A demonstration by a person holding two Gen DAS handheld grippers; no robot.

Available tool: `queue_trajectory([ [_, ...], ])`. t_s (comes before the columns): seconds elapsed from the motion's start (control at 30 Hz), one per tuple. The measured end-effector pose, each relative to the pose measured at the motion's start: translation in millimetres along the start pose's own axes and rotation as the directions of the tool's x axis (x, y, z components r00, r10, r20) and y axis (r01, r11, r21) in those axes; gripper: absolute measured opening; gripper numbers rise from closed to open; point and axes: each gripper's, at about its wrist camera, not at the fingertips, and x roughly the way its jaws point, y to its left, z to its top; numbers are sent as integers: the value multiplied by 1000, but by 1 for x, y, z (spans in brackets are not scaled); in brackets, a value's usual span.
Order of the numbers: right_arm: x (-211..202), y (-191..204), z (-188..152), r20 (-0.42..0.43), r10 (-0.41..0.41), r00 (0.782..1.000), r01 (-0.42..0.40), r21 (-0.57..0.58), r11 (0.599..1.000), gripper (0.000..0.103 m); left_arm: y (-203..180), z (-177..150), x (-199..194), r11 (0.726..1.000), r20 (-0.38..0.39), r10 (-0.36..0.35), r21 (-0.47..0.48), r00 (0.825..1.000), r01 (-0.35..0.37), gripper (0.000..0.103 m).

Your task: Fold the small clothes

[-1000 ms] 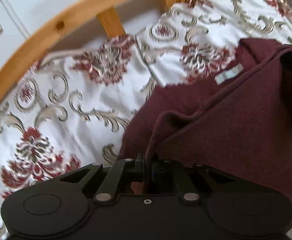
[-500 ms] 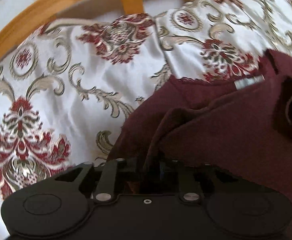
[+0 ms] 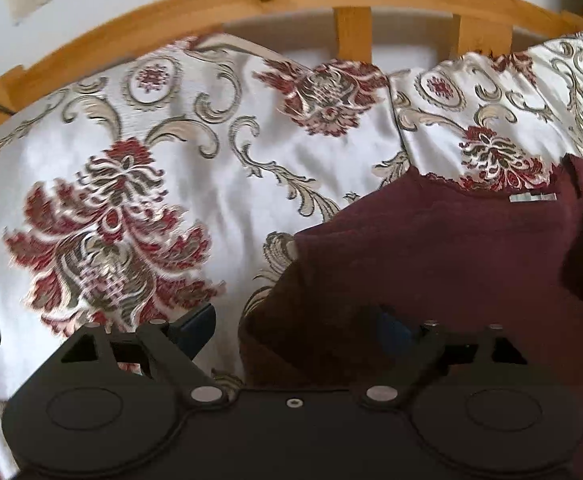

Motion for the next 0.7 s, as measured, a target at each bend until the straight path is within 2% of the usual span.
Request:
queue_trajectory([
  [0.03, 0, 0, 0, 1, -2, 1000, 2, 7, 1000, 82, 1, -1, -1, 1000, 2, 2, -8, 1000, -2, 88],
  [0.13, 1, -3, -2, 1, -16, 1000, 16, 21, 1000, 67, -1, -5, -2, 999, 3, 4, -33, 1000, -4, 88],
  [0.17, 2, -5, -4, 7, -18, 1000, 18, 30, 999, 57, -3, -7, -2, 999, 0, 6, -38, 1000, -6, 91],
  [0.23, 3, -12, -8, 8, -19, 1000, 19, 80, 997, 46, -6, -14, -3, 998, 0, 27, -55, 1000, -27, 96],
  [0.3, 4, -22, -14, 11, -17, 1000, 15, 149, 989, 21, -8, -23, -6, 997, 9, 39, -71, 999, -38, 97],
  [0.33, 3, -29, -16, 13, -22, 1000, 19, 191, 981, 16, -7, -27, -8, 997, 14, 39, -72, 999, -37, 97],
  [0.47, 0, -59, -21, 17, -83, 996, 71, 368, 927, 6, -7, -36, -16, 996, 28, 49, -71, 998, -47, 98],
  [0.53, -2, -79, -27, 2, -122, 993, 107, 465, 879, 6, -5, -37, -19, 996, 29, 51, -69, 998, -49, 98],
  [0.6, 0, -95, -34, -14, -122, 992, 111, 520, 847, 6, -4, -38, -23, 996, 35, 52, -68, 998, -49, 98],
  [0.7, -1, -108, -42, -26, -124, 992, 117, 559, 821, 7, 0, -40, -26, 996, 41, 35, -83, 999, -32, 98],
])
